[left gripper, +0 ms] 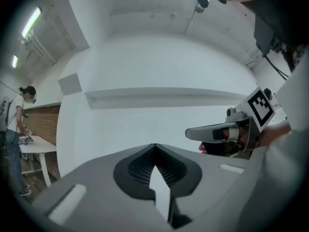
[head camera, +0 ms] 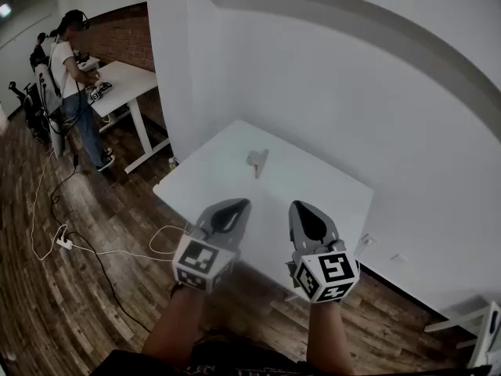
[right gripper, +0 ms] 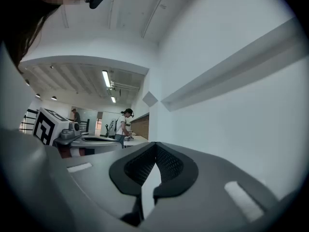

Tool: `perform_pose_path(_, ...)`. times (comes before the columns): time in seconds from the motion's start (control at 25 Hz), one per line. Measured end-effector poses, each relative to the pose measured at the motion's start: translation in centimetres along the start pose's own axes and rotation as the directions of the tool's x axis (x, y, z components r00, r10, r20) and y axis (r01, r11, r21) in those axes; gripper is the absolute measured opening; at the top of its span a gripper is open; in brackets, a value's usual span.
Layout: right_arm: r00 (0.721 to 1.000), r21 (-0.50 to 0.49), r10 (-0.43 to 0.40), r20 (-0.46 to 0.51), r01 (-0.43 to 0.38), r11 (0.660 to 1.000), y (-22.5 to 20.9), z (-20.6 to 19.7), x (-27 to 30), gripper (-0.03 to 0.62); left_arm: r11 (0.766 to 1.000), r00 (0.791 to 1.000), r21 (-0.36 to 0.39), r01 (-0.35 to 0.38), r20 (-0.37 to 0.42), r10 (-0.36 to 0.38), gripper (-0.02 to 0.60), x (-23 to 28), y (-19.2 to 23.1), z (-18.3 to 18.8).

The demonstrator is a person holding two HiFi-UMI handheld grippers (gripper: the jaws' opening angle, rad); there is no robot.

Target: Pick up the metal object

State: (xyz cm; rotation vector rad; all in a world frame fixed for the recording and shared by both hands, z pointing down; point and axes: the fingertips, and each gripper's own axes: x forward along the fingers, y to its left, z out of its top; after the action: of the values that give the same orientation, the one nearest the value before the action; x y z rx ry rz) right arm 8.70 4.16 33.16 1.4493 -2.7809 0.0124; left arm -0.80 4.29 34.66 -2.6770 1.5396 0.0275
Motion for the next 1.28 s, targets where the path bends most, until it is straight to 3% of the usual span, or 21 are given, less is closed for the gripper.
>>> perform_pose_path(0.56, 0.999, -0.011, 0.030, -0.013, -0.031, 0.999, -2.1, -1.7, 3.7, 0.011, 1.000, 1.000, 0.004, -0.027, -0.008, 0.027, -0.006, 3.6, 2.9, -1.7)
perform_pose_path(0.96, 0.994, 0.022, -0.107, -0.007, 0.107, 0.994, -8.9, -2.5, 15.8, 0.011, 0.999, 0.999, -0.004, 0.052, 0.001, -0.052, -0.006, 14.7, 12.7, -3.1)
perform_pose_path(1.08, 0.991, 0.033, -0.135, -0.005, 0.135, 0.990, -10.4, -2.7, 18.0, 0.011, 0.997, 0.998, -0.049, 0.060, -0.006, -0.061, -0.006, 16.8, 14.3, -3.3)
perform_pose_path(1.28, 0.986, 0.040, -0.167, -0.002, 0.167, 0.985, -11.9, -2.8, 21.2, 0.011, 0.995, 0.995, -0.007, 0.096, -0.007, -0.096, -0.006, 19.5, 16.7, -3.7)
